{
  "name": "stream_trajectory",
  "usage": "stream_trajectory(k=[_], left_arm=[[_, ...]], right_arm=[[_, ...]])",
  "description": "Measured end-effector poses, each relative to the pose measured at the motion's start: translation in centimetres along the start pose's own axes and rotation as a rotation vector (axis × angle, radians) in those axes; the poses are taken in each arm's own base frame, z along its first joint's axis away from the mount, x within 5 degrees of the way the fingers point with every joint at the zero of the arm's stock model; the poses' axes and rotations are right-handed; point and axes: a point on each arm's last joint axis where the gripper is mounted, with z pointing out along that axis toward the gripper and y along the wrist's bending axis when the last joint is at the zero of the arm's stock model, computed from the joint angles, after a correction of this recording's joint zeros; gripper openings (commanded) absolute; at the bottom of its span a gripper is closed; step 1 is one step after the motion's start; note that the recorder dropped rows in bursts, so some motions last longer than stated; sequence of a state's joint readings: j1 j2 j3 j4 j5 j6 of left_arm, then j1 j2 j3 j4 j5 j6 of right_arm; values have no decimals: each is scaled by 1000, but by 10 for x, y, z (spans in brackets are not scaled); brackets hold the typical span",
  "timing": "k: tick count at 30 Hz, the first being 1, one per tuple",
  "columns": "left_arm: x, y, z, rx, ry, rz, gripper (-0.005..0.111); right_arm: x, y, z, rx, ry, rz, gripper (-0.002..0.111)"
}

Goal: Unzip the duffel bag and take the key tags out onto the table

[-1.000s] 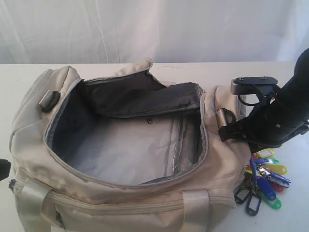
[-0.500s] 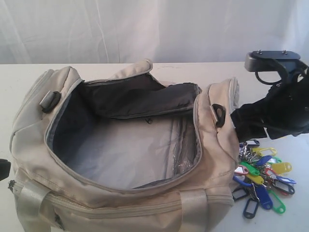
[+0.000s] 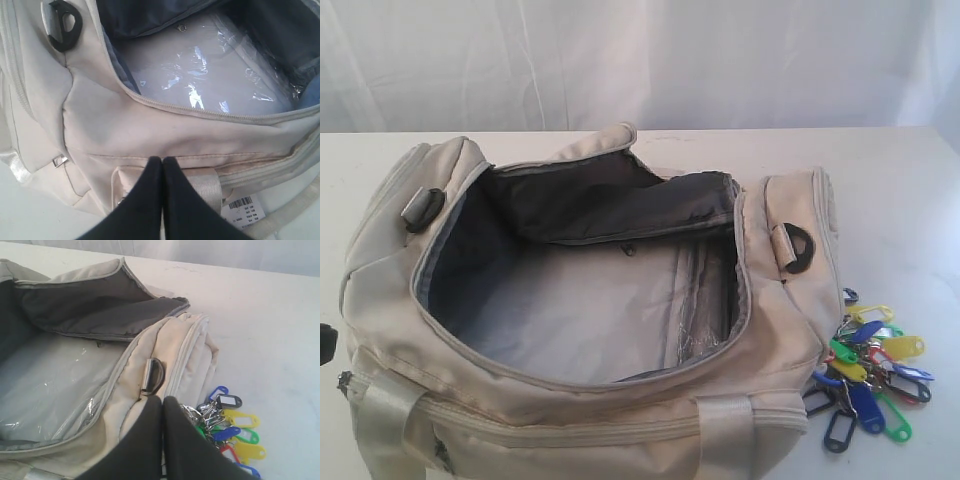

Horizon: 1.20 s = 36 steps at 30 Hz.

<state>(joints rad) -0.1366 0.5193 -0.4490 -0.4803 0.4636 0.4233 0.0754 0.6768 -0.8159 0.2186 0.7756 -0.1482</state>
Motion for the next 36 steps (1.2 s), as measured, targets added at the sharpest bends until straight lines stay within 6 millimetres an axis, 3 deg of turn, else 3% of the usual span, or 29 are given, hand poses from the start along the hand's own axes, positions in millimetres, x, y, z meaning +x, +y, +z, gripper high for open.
stream_trajectory(k=[26,36], left_arm=[[0,-1,-2,0,-11,9,0],[3,-8,-40,-105,-233,45,0]], right_arm=[[4,1,-7,0,-23,-3,0],[4,1,-7,0,-23,-3,0]])
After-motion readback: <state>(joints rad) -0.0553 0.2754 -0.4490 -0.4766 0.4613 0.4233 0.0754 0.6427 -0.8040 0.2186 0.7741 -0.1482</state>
